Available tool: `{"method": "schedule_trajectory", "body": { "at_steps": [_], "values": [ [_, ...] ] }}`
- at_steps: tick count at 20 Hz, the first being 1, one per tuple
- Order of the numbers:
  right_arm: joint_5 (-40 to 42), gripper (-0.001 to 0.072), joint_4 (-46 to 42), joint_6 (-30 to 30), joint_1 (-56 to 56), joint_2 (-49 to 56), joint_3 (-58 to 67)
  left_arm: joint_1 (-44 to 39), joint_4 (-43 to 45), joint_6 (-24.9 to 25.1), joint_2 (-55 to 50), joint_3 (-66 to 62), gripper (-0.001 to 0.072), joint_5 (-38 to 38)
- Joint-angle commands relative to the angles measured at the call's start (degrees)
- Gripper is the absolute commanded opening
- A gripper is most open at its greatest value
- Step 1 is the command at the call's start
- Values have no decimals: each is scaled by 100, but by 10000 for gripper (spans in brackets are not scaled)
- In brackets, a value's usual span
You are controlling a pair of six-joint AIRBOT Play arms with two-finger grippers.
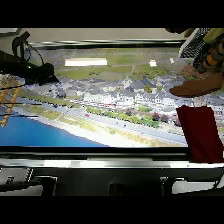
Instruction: Fold the clothes and pants, and hang the long-sleeved shirts on hangers.
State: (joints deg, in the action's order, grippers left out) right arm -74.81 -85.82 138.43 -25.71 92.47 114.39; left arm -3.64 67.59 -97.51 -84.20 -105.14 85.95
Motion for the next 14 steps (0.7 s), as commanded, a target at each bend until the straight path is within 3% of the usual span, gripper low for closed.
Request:
{"method": "schedule_trajectory", "body": {
  "at_steps": [1,4,8,14],
  "values": [
    [-789,34,-542,354,-20,-229,4,-2,0,2,-7,2,16,0],
    [-1615,34,-750,396,-15,-264,4,-2,0,4,-7,2,16,11],
    [-2660,34,-1606,7,-15,-264,-2,-4,0,7,-7,2,16,15],
    [-3112,34,-2052,-372,46,-264,-20,-2,-2,170,-7,2,16,13]
  ]
}}
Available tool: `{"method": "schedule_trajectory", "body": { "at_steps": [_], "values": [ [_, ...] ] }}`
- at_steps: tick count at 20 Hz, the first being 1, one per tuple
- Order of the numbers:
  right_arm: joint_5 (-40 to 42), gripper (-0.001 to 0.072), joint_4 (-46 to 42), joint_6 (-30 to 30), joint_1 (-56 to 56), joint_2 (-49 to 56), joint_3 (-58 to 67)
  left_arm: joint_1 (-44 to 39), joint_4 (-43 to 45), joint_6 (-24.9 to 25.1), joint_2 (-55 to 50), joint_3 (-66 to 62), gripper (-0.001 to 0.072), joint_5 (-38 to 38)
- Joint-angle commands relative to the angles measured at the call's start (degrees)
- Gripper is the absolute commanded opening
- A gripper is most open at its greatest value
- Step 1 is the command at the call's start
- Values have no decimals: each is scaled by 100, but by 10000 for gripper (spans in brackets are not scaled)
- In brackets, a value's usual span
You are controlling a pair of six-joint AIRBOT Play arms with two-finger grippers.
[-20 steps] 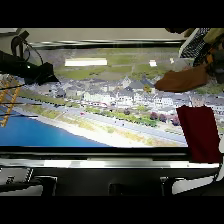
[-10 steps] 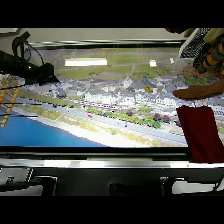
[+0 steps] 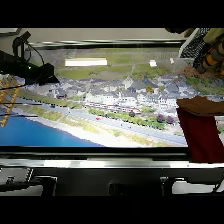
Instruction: Fold the clothes and pants, and hang the long-sleeved shirts on hangers.
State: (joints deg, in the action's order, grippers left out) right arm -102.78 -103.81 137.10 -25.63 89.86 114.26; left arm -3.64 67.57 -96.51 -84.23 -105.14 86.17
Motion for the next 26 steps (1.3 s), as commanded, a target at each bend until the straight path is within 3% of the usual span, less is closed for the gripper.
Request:
{"method": "schedule_trajectory", "body": {
  "at_steps": [1,7,13,18,26],
  "values": [
    [-317,34,-339,-319,125,-4,-22,-2,0,70,-4,4,16,-9],
    [-328,34,-984,-835,796,-37,-931,-4,0,70,-4,7,16,-4],
    [-317,36,-1893,-1130,789,-601,-2850,-2,0,70,-4,7,16,-4],
    [153,36,-1961,-1054,789,-1233,-4299,-2,0,70,-4,7,16,-7],
    [295,37,-1996,-1145,310,-1429,-4894,-4,0,68,-4,7,16,-2]
  ]
}}
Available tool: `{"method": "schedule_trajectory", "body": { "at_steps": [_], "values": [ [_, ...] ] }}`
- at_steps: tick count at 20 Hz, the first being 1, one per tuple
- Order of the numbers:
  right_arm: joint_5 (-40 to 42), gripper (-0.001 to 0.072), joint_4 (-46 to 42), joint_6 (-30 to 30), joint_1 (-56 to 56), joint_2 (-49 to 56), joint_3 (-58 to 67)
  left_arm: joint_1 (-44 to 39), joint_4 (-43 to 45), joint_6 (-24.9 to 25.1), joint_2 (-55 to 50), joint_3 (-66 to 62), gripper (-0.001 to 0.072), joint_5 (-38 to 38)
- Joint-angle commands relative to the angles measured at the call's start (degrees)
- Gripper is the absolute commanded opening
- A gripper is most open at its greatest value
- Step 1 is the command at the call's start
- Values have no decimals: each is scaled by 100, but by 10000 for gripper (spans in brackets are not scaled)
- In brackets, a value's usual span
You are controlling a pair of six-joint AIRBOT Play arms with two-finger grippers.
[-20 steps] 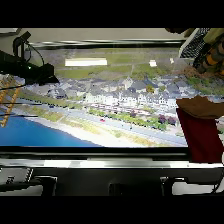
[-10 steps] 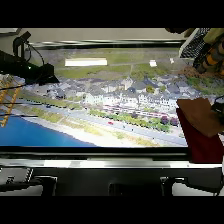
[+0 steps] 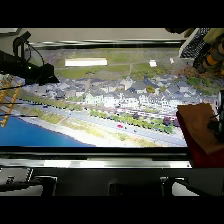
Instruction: Fold the clothes and pants, and hang the long-sleeved shirts on hangers.
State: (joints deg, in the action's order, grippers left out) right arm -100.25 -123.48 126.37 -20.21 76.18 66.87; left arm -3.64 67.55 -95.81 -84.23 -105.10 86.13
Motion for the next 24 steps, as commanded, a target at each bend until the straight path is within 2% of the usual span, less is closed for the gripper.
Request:
{"method": "schedule_trajectory", "body": {
  "at_steps": [1,14,15,16,17,19,20,21,23,24],
  "values": [
    [68,37,-26,-127,-356,-66,-155,-2,2,-2,-4,2,16,0],
    [348,44,103,-105,-566,-70,-863,-2,0,-22,-4,2,16,4],
    [334,133,103,-105,-566,-70,-944,-4,2,-22,-4,2,16,4],
    [317,291,94,-114,-566,-70,-1010,-4,2,-22,-4,2,16,4],
    [299,389,37,-136,-566,-70,-1049,-4,2,-22,-4,2,16,4],
    [297,382,-94,-308,-566,-72,-1054,-4,2,-22,-4,2,18,4],
    [313,382,-160,-393,-566,-76,-1047,-2,2,-22,-4,2,34,4],
    [411,382,-140,-435,-566,-92,-1012,-2,4,-20,-4,2,84,4],
    [741,371,107,-693,-566,-107,-682,-2,9,13,-4,2,97,4],
    [979,280,428,-1029,-553,-107,-374,-2,9,186,-4,2,94,7]
  ]
}}
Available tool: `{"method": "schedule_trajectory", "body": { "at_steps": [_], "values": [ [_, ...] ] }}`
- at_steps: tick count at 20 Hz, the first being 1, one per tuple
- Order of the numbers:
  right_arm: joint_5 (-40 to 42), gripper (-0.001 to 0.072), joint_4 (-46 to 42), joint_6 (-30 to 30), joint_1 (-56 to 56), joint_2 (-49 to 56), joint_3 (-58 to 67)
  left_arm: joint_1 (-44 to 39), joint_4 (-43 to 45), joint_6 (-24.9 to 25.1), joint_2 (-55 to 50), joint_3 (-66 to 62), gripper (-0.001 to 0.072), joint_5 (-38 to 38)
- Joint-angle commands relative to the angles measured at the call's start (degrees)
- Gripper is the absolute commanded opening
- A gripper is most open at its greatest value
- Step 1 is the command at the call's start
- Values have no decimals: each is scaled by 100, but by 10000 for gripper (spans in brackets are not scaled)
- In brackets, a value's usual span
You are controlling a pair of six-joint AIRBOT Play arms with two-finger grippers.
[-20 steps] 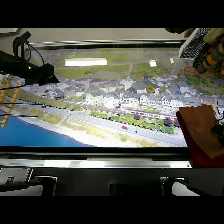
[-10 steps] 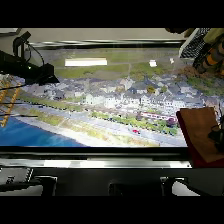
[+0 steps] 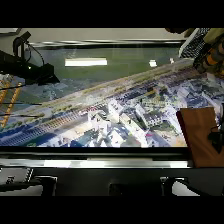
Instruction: Fold the clothes and pants, and hang the long-sleeved shirts on hangers.
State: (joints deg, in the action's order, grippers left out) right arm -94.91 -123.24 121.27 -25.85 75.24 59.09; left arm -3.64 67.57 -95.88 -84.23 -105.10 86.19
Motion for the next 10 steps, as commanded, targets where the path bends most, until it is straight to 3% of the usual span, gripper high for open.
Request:
{"method": "schedule_trajectory", "body": {
  "at_steps": [1,2,5,7,10],
  "values": [
    [675,185,859,-789,11,-20,726,-2,20,299,-4,2,73,13],
    [957,98,1613,-1132,11,-55,1075,-2,98,339,-4,2,16,59],
    [1875,73,3794,-2100,468,-315,1585,-2,623,339,79,168,15,114],
    [2286,58,4164,-2319,1364,-546,1589,-4,774,343,361,693,15,-149],
    [2522,37,4054,-2282,2855,-706,1589,-2,973,492,1097,1834,16,-861]
  ]
}}
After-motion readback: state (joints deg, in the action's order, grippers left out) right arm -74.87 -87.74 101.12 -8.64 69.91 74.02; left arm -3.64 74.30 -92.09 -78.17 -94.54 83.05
